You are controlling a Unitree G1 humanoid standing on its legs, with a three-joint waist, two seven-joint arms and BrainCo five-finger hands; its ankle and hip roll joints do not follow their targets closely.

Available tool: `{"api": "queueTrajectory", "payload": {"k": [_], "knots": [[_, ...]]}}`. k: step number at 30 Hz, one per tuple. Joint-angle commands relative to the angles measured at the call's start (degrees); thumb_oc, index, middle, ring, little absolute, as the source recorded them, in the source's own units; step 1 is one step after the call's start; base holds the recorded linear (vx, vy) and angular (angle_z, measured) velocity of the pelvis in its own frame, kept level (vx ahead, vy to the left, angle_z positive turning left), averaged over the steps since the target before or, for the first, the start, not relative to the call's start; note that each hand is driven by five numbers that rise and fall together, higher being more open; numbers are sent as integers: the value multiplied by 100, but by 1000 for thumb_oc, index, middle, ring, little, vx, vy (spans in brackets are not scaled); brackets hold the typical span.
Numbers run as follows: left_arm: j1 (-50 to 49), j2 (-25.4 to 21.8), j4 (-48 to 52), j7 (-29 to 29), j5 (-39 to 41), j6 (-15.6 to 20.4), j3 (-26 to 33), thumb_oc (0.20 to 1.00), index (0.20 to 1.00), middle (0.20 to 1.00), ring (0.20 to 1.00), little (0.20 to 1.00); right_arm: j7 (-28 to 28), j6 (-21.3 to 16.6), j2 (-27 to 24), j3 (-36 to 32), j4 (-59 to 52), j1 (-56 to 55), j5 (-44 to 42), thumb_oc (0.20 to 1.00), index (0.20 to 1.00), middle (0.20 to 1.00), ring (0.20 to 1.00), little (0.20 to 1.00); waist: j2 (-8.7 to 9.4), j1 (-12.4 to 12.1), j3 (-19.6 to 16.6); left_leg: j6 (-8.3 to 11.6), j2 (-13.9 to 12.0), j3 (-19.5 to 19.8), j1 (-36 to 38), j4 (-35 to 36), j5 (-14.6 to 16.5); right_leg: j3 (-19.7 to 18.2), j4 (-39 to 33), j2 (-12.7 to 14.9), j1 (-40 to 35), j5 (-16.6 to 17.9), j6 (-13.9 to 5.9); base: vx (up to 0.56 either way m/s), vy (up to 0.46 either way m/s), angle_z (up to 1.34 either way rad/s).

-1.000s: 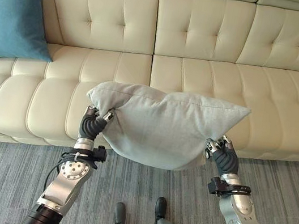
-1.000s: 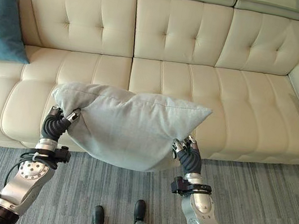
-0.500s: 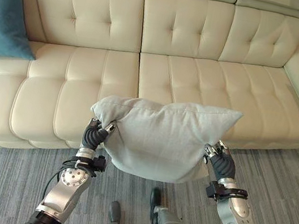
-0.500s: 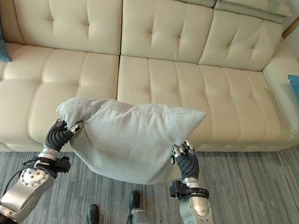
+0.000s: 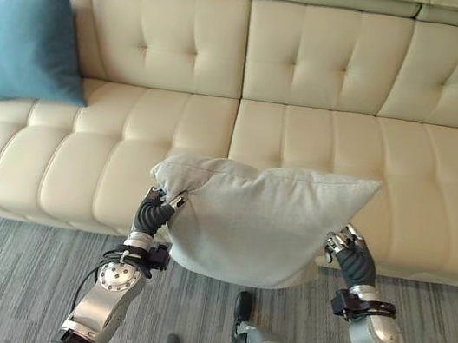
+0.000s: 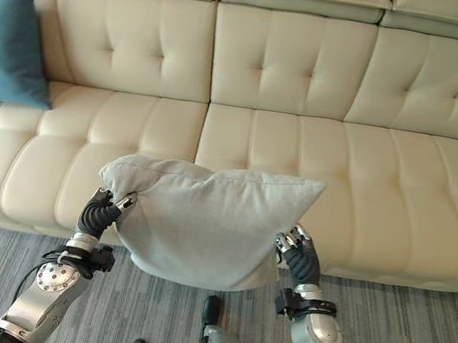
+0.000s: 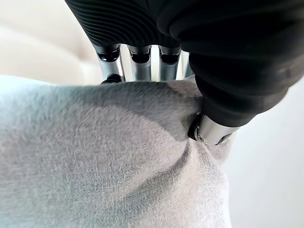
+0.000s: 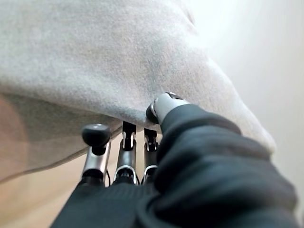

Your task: Pick up all the scattered cushions and arrange them neatly on the sofa.

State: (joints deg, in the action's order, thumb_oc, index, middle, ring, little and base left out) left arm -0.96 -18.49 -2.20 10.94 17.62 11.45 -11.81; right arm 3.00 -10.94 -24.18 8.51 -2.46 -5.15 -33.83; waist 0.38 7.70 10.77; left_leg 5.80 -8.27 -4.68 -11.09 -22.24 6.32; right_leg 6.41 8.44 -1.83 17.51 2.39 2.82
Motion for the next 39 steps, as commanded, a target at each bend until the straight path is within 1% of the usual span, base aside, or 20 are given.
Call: {"api": "queueTrajectory", "payload": {"k": [1,2,3,4,7,8,11,15,16,18,19,20,21,23,24,25,27,30,35,39], "knots": [[565,48,609,-302,156,487,-162,200,200,200,200,200,-269,-572,76,7,-755,237,-116,200,200,200,200,200,131,123,-253,-221,324,-288,571,826,-103,-209,-527,431,-323,-349,-722,109,-15,-24],[589,43,606,-302,143,484,-168,200,200,200,200,200,-259,-579,72,-10,-764,245,-119,200,200,200,200,200,183,88,-220,-246,402,-275,340,940,27,-243,-555,478,-416,-385,-733,200,-13,-8],[628,28,608,-293,105,479,-179,200,200,200,200,200,-245,-590,85,-15,-785,266,-109,200,200,200,200,200,242,-31,-138,-176,487,-192,-126,1164,-147,-297,-610,504,-594,-414,-732,137,-2,7],[630,27,608,-292,104,479,-182,200,200,200,200,200,-244,-590,87,-17,-785,266,-108,200,200,200,200,200,246,-28,-138,-175,494,-189,-120,1174,-151,-294,-616,509,-600,-418,-733,135,11,0],[708,20,626,-197,46,470,-176,200,200,200,200,200,-134,-624,129,-34,-777,323,-31,200,200,200,200,200,228,-198,-65,-80,525,-105,-455,1543,-610,-372,-639,428,-845,-506,-718,142,56,-24],[743,40,609,-175,51,468,-197,200,200,200,200,200,-84,-618,154,-71,-798,288,23,200,200,200,200,200,223,-217,-60,-70,520,-148,-532,1537,-678,-391,-629,420,-927,-559,-712,173,113,-6],[756,88,641,-180,84,470,-246,200,200,200,200,200,-85,-611,162,-103,-847,256,83,200,200,200,200,200,182,-220,-96,-105,472,-268,-323,1659,-623,-472,-559,397,-1042,-637,-743,210,177,-16],[752,-45,735,-210,120,484,-253,200,200,200,200,200,-121,-555,274,-80,-929,316,193,200,200,200,200,200,247,-274,-188,-329,601,-386,-117,1533,-362,-759,-237,612,-1168,-759,-882,192,245,-49],[758,-91,743,-207,117,487,-235,200,200,200,200,200,-137,-537,323,-46,-944,342,205,200,200,200,200,200,268,-293,-176,-396,621,-439,-61,1489,-279,-818,-79,656,-1133,-738,-927,107,221,-52],[764,-195,745,-141,100,483,-178,200,200,200,200,200,-130,-514,412,72,-911,532,279,200,200,200,200,200,331,-319,-29,-578,664,-570,15,1302,-94,-999,625,709,-837,-513,-1088,38,169,-36],[769,-199,744,-141,101,483,-175,200,200,200,200,200,-129,-514,415,73,-908,540,280,200,200,200,200,200,332,-333,-47,-576,655,-586,-11,1314,-118,-1016,618,700,-801,-488,-1085,6,174,-50],[721,-274,728,-66,57,503,-72,200,200,200,200,200,-122,-532,542,212,-841,676,301,200,200,200,200,200,337,-365,39,-649,644,-699,64,1299,-37,-1028,1007,688,-475,-367,-1165,44,148,-51],[689,-293,710,-39,21,523,-42,200,200,200,200,200,-99,-544,573,260,-824,745,329,200,200,200,200,200,335,-372,55,-664,643,-738,166,1344,-10,-961,1045,654,-295,-371,-1140,165,202,-48],[699,-268,676,-3,15,564,96,200,200,200,200,200,-10,-606,537,220,-778,940,467,200,200,200,200,200,323,-268,57,-695,846,-559,508,1595,81,-896,465,359,185,-291,-1049,257,111,-48],[699,-268,676,-3,15,564,96,200,200,200,200,200,-10,-606,537,220,-778,940,467,200,200,200,200,200,323,-268,57,-695,846,-559,508,1595,81,-896,465,359,185,-291,-1049,319,25,10],[932,-224,570,67,-62,633,79,200,200,200,200,200,100,-651,521,296,-664,1193,516,200,200,200,200,200,336,-220,56,-699,1020,-316,641,1576,238,-959,-172,358,132,-167,-1081,238,-15,49],[1025,-143,553,117,-107,656,13,200,200,200,200,200,115,-700,551,358,-628,1297,501,200,200,200,200,200,365,-253,19,-697,1097,-249,660,1539,287,-1015,-243,358,40,-67,-1007,214,-41,95],[1388,-135,419,295,-180,733,-72,200,200,200,200,200,205,-793,640,629,-423,1865,450,200,200,200,200,200,333,-365,-107,-646,1086,-210,608,1603,274,-865,-490,415,-76,63,-972,111,-95,55],[1931,-183,144,563,-249,812,-145,200,200,200,200,200,330,-881,765,852,-127,2508,403,200,200,200,200,200,277,-420,-155,-596,1065,-159,496,1721,196,-813,-671,441,-74,123,-962,45,-71,22],[3421,-455,-618,1071,-405,951,-533,200,200,200,200,200,749,-1076,956,1131,724,3931,357,200,200,200,200,200,141,-522,-66,-502,1052,-88,103,1807,24,-760,-802,462,181,188,-952,-16,-77,10]]}}
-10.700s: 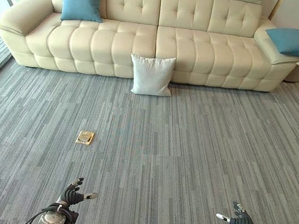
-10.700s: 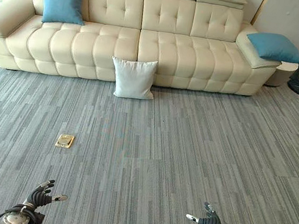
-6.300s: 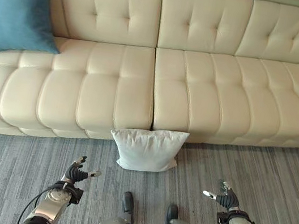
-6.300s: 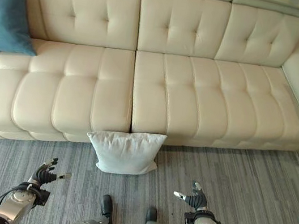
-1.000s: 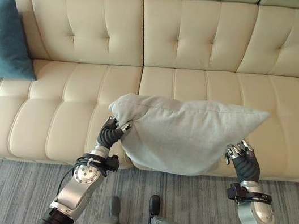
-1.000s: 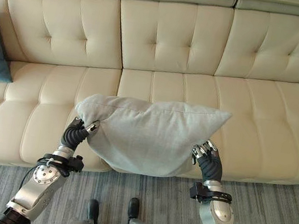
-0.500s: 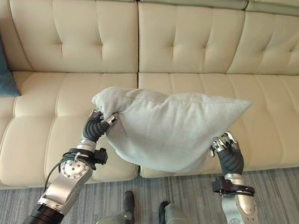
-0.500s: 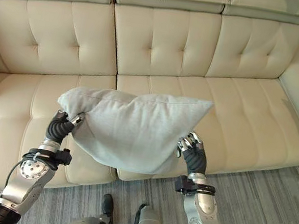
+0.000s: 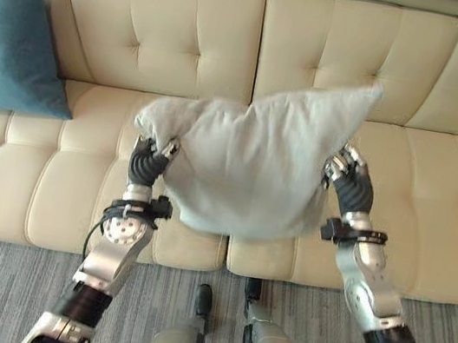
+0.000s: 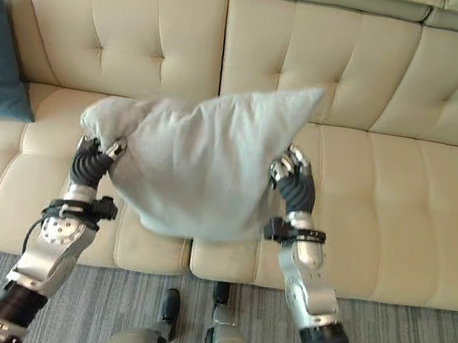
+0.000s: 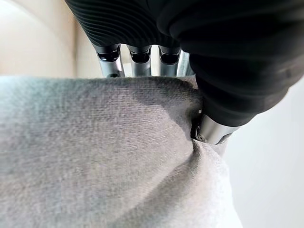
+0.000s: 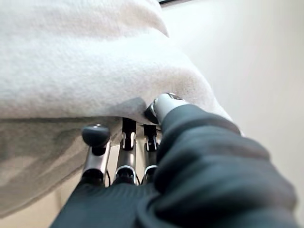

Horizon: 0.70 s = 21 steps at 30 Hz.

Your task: Pick up all the scattered cushions and arrange them neatly on the sofa.

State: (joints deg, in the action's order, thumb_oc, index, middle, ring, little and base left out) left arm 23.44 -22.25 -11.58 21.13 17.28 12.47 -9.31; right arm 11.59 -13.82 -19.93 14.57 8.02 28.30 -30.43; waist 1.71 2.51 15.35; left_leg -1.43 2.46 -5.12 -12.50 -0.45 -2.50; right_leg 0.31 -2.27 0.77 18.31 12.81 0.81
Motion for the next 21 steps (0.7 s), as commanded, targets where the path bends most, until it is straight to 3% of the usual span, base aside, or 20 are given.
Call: {"api": "queueTrajectory", "payload": {"k": [1,9,16,17,18,21], "knots": [[1225,-125,214,125,-379,860,-835,200,200,200,200,200,-3,-795,544,557,-193,835,28,200,200,200,200,200,-20,-15,-520,235,-21,-35,177,-366,883,-159,254,209,136,-848,-752,-15,-63,0],[3876,-656,-1685,790,-571,910,-1670,200,200,200,200,200,680,-1037,349,734,1747,3259,13,200,200,200,200,200,-241,-117,-292,353,-7,138,-412,-252,601,-149,214,210,620,-727,-775,-16,-67,7],[4356,-660,-2557,703,-121,847,-1752,200,200,200,200,200,852,-832,-243,872,3026,4118,-252,200,200,200,200,200,-368,-210,-73,432,54,298,-782,-112,347,-93,102,205,937,-624,-790,-3,-64,5],[4259,-573,-2637,695,72,832,-1612,790,790,790,790,790,907,-714,-313,923,3201,4185,-214,787,787,787,787,787,-400,-231,22,446,66,334,-858,-131,322,-76,96,199,993,-628,-783,-18,-39,16],[4260,-571,-2636,691,76,831,-1606,1000,1000,1000,1000,1000,906,-713,-317,929,3205,4190,-217,1000,1000,1000,1000,1000,-407,-229,20,447,66,337,-864,-135,322,-74,97,199,997,-628,-782,-20,-45,15],[4257,-511,-2943,693,227,755,-1520,1000,1000,1000,1000,1000,955,-581,-386,1044,3378,4288,-172,1000,1000,1000,1000,1000,-410,-227,120,470,60,356,-930,-100,270,-42,94,169,1063,-631,-776,-7,-25,4]]}}
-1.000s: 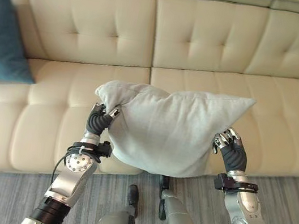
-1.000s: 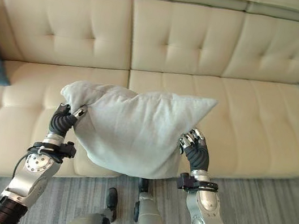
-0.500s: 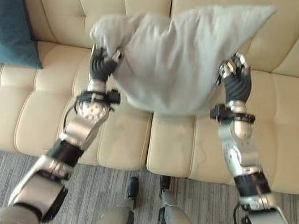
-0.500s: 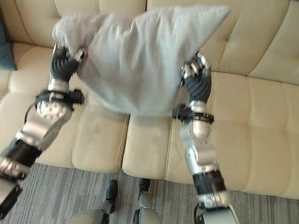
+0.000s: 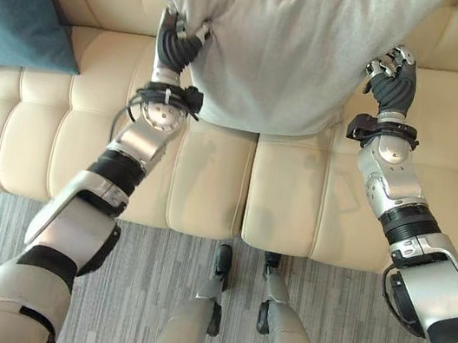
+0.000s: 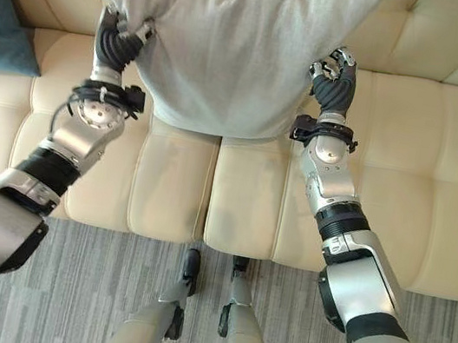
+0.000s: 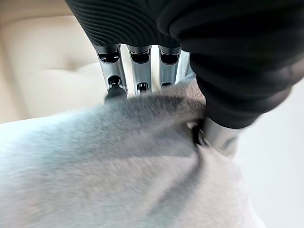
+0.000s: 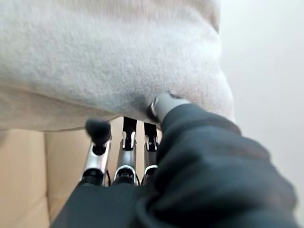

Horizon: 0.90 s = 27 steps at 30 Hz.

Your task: Pick up all the scattered cushions and arrange them neatly on the sofa.

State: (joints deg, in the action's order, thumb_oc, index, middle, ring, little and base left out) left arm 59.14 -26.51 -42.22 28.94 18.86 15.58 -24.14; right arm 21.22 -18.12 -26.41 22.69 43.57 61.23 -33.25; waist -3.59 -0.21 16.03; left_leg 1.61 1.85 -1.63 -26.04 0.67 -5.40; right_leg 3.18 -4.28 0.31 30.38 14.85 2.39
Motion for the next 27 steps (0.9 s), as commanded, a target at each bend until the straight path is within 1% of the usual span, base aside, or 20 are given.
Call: {"api": "queueTrajectory", "payload": {"k": [1,5,8,9,10,11,12,13,14,15,16,17,18,19,20,22,23,24,26,27], "knots": [[668,-97,56,-94,117,429,13,1000,1000,1000,1000,1000,8,-132,229,240,-165,1007,115,1000,1000,1000,1000,1000,126,44,58,170,116,8,420,-182,548,-322,283,209,-131,-828,-937,-12,-27,4],[489,-405,4,-122,210,414,241,1000,1000,1000,1000,1000,-85,-53,28,309,-286,965,92,1000,1000,1000,1000,1000,175,46,69,204,92,-15,400,-86,481,-302,232,180,-80,-793,-944,5,-4,2],[245,-975,-93,-248,265,353,434,1000,1000,1000,1000,1000,-265,56,-226,347,-505,729,39,1000,1000,1000,1000,1000,233,78,25,221,40,-36,482,8,492,-293,191,136,-109,-781,-939,18,-11,-3],[161,-1265,-197,-326,371,338,535,1000,1000,1000,1000,1000,-372,77,-330,348,-595,560,7,1000,1000,1000,1000,1000,288,118,-14,223,31,-65,483,29,459,-318,171,139,-97,-746,-931,16,-3,-5],[157,-1271,-201,-334,379,342,536,1000,1000,1000,1000,1000,-375,78,-327,347,-599,554,6,1000,1000,1000,1000,1000,292,118,-16,223,31,-69,487,32,458,-322,168,138,-99,-745,-931,-6,-3,-6],[-11,-1519,-111,-448,478,361,667,1000,1000,1000,1000,1000,-490,101,-445,323,-721,342,-26,1000,1000,1000,1000,1000,328,131,-34,228,10,-86,530,54,465,-334,133,132,-141,-743,-924,1,-5,-7],[-26,-1524,-104,-455,483,361,674,1000,1000,1000,1000,1000,-493,103,-443,324,-727,333,-27,1000,1000,1000,1000,1000,329,132,-36,228,9,-89,538,58,465,-337,130,131,-147,-741,-924,-2,3,-11],[-387,-1787,185,-630,571,422,854,1000,1000,1000,1000,1000,-702,155,-646,344,-957,61,15,1000,1000,1000,1000,1000,363,120,-48,238,-10,-127,602,84,479,-328,106,124,-200,-734,-928,-2,8,-13],[-423,-1788,207,-633,569,417,874,1000,1000,1000,1000,1000,-702,161,-645,348,-974,41,18,1000,1000,1000,1000,1000,361,122,-55,238,-11,-132,612,88,479,-333,102,122,-208,-732,-928,-6,12,-20],[-1046,-1904,690,-855,558,437,1133,1000,1000,1000,1000,1000,-948,251,-909,284,-1466,-488,185,1000,1000,1000,1000,1000,379,128,-66,235,-21,-179,677,92,495,-320,93,128,-286,-736,-923,-3,4,-17],[-1096,-1898,725,-853,550,427,1155,1000,1000,1000,1000,1000,-945,262,-910,283,-1497,-525,194,1000,1000,1000,1000,1000,374,130,-79,235,-21,-181,687,94,497,-321,89,127,-297,-736,-923,-2,9,-15],[-1468,-1938,1011,-905,439,425,1315,1000,1000,1000,1000,1000,-1065,292,-1028,201,-1773,-874,336,1000,1000,1000,1000,1000,371,133,-95,231,-28,-196,727,87,509,-310,90,133,-337,-746,-917,6,15,-8],[-1909,-1942,1327,-1000,314,407,1496,1000,1000,1000,1000,1000,-1153,307,-1155,55,-2129,-1310,522,1000,1000,1000,1000,1000,361,143,-115,223,-29,-212,768,87,520,-311,84,137,-398,-762,-912,35,38,-8],[-2955,-1837,1919,-1222,68,381,1947,1000,1000,1000,1000,1000,-1394,317,-1349,-386,-2827,-2452,997,1000,1000,1000,1000,1000,336,158,-145,209,-50,-255,938,95,583,-287,91,129,-558,-822,-912,25,33,-7],[-2982,-1835,1941,-1220,62,373,1958,1000,1000,1000,1000,1000,-1391,327,-1346,-391,-2850,-2474,1004,1000,1000,1000,1000,1000,347,164,-164,209,-40,-258,921,100,559,-291,87,139,-540,-806,-913,40,42,-6],[-3794,-1612,2112,-1488,-128,317,2239,1000,1000,1000,1000,1000,-1557,306,-1423,-744,-3210,-3389,1490,1000,1000,1000,1000,1000,318,198,-249,190,-53,-305,1090,149,623,-269,91,136,-684,-865,-922,57,43,-8],[-4206,-1523,2160,-1601,-336,258,2386,1000,1000,1000,1000,1000,-1635,360,-1447,-954,-3388,-3874,1794,1000,1000,1000,1000,1000,324,224,-316,181,-50,-337,1166,173,631,-272,88,146,-740,-873,-934,98,52,-18],[-4921,-1231,2077,-1842,-555,165,2557,1000,1000,1000,1000,1000,-1822,371,-1418,-1136,-3465,-4695,2316,1000,1000,1000,1000,1000,322,252,-433,163,-56,-384,1376,218,679,-254,71,151,-945,-916,-958,103,56,-14],[-5483,-1015,2044,-2036,-718,45,2701,1000,1000,1000,1000,1000,-1958,456,-1383,-1352,-3456,-5324,2615,1000,1000,1000,1000,1000,328,273,-538,150,-52,-419,1535,218,728,-233,51,164,-1124,-943,-982,88,67,-18],[-6384,-689,1952,-2274,-915,-124,2909,1000,1000,1000,1000,1000,-2089,541,-1198,-1651,-3260,-6219,2919,1000,1000,1000,1000,1000,328,305,-681,128,-51,-483,1824,192,794,-191,37,156,-1412,-963,-1020,49,59,-28]]}}
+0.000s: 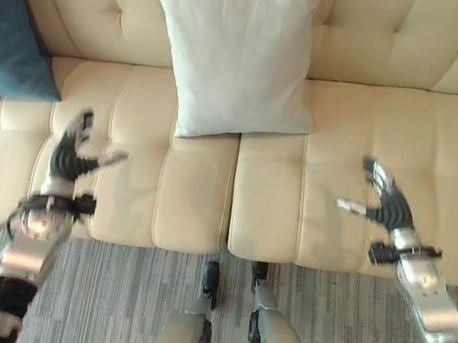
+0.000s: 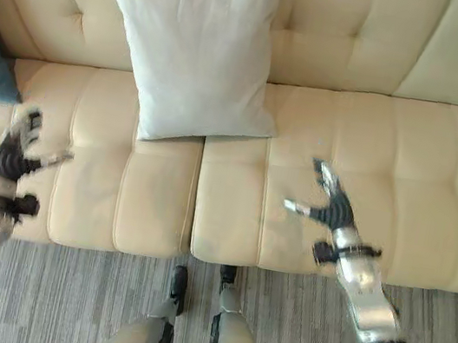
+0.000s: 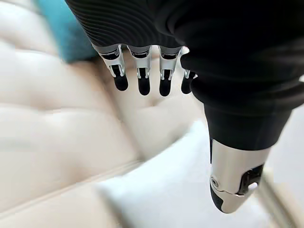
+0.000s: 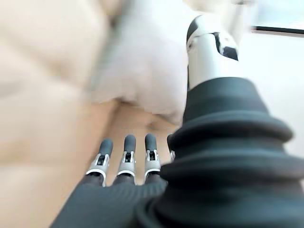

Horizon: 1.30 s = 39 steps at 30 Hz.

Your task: Pick up all the scattered cushions and arrange them neatly on the sofa.

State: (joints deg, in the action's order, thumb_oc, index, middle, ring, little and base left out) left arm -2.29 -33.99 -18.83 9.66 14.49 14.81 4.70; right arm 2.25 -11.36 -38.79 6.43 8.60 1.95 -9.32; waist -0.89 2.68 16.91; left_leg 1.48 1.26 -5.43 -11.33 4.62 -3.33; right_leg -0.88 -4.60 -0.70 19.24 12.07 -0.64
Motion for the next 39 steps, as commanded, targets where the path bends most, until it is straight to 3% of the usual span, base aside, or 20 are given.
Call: {"api": "queueTrajectory", "payload": {"k": [1,7,13,17,18,19,20,22,24,26,27,30,32,34,39], "knots": [[-260,62,-377,-348,-478,-48,25,1000,1000,1000,1000,1000,-192,-135,38,-24,230,-307,529,1000,1000,1000,1000,1000,56,14,-772,141,7,-106,369,-200,591,213,62,255,-314,-685,-717,35,78,-27],[-1034,673,-1251,-638,-623,-388,50,1000,1000,1000,1000,1000,-260,182,543,-381,1054,-1064,722,1000,1000,1000,1000,1000,95,71,-1046,99,3,-169,768,-269,701,230,52,301,-712,-701,-753,-27,48,-8],[-1054,991,-1960,-606,-663,-550,-60,1000,1000,1000,1000,1000,-60,298,1018,-517,1856,-962,399,1000,1000,1000,1000,1000,167,138,-1135,22,72,-197,985,-325,829,144,66,322,-800,-573,-786,-87,68,-7],[-856,813,-1943,-476,-763,-523,-173,1000,1000,1000,1000,1000,155,300,1285,-522,2068,-641,114,1000,1000,1000,1000,1000,330,244,-910,-113,210,-275,831,-232,691,-63,189,317,-247,89,-1091,-293,51,-32],[-784,713,-1818,-467,-735,-503,-206,1000,1000,1000,1000,1000,203,293,1304,-479,2079,-568,78,1000,1000,1000,1000,1000,325,238,-834,-121,156,-275,699,-252,584,-55,311,281,-186,-73,-1108,-490,-38,-40],[-654,558,-1582,-441,-683,-487,-238,1000,1000,1000,1000,1000,240,275,1404,-427,2129,-500,-29,1000,1000,1000,1000,1000,245,145,-736,-124,1,-293,472,-264,368,69,949,228,-189,-605,-949,-389,-30,-17],[-652,554,-1581,-442,-683,-487,-235,1000,1000,1000,1000,1000,240,275,1407,-426,2130,-497,-29,1000,1000,1000,1000,1000,255,147,-754,-124,8,-295,443,-266,353,65,953,234,-159,-596,-947,-377,-41,-12],[-598,461,-1319,-426,-631,-474,-239,1000,1000,1000,1000,1000,257,235,1479,-374,2156,-503,-93,1000,1000,1000,1000,1000,141,-5,-763,-99,-185,-283,373,-141,180,250,1682,189,-381,-1225,-751,-224,-73,-23],[-585,442,-1253,-395,-630,-479,-203,1000,1000,1000,1000,1000,265,225,1543,-388,2161,-525,-101,1000,1000,1000,1000,1000,90,-145,-843,-63,-320,-284,309,-56,67,333,2294,305,-634,-1466,-675,-212,-154,-30],[-633,491,-1176,-339,-613,-489,-225,1000,1000,1000,1000,1000,314,220,1587,-442,2111,-522,-95,1000,1000,1000,1000,1000,192,-295,-893,19,-381,-257,211,-71,-61,293,2083,481,-1102,-1492,-665,-166,-269,-13],[-608,562,-1113,-330,-511,-484,-235,1000,1000,1000,1000,1000,343,235,1629,-445,2164,-534,-125,1000,1000,1000,1000,1000,335,-374,-927,120,-403,-210,-21,-133,-227,189,1450,322,-1446,-1806,-591,-107,-238,-9],[-598,567,-1093,-321,-490,-471,-217,1000,1000,1000,1000,1000,385,244,1627,-466,2172,-540,-154,1000,1000,1000,1000,1000,377,-401,-958,171,-452,-202,-223,-239,-304,214,1056,248,-1534,-1855,-520,-125,-186,2],[-483,635,-1079,-299,-505,-486,-272,1000,1000,1000,1000,1000,453,263,1507,-485,2191,-570,-126,1000,1000,1000,1000,1000,354,-375,-905,322,-504,-153,-589,-445,-537,255,667,110,-1487,-1790,-411,-268,-182,6],[-391,657,-1080,-305,-512,-482,-308,1000,1000,1000,1000,1000,471,295,1410,-484,2196,-530,-94,1000,1000,1000,1000,1000,376,-364,-814,325,-422,-72,-668,-655,-406,318,653,145,-1389,-1703,-392,-275,-81,10],[-432,705,-1188,-366,-629,-501,-273,1000,1000,1000,1000,1000,389,328,1301,-487,2111,-649,-20,1000,1000,1000,1000,1000,555,-213,-828,201,-94,255,-121,-1323,612,345,572,342,-1267,-1404,-441,-152,-22,19]]}}
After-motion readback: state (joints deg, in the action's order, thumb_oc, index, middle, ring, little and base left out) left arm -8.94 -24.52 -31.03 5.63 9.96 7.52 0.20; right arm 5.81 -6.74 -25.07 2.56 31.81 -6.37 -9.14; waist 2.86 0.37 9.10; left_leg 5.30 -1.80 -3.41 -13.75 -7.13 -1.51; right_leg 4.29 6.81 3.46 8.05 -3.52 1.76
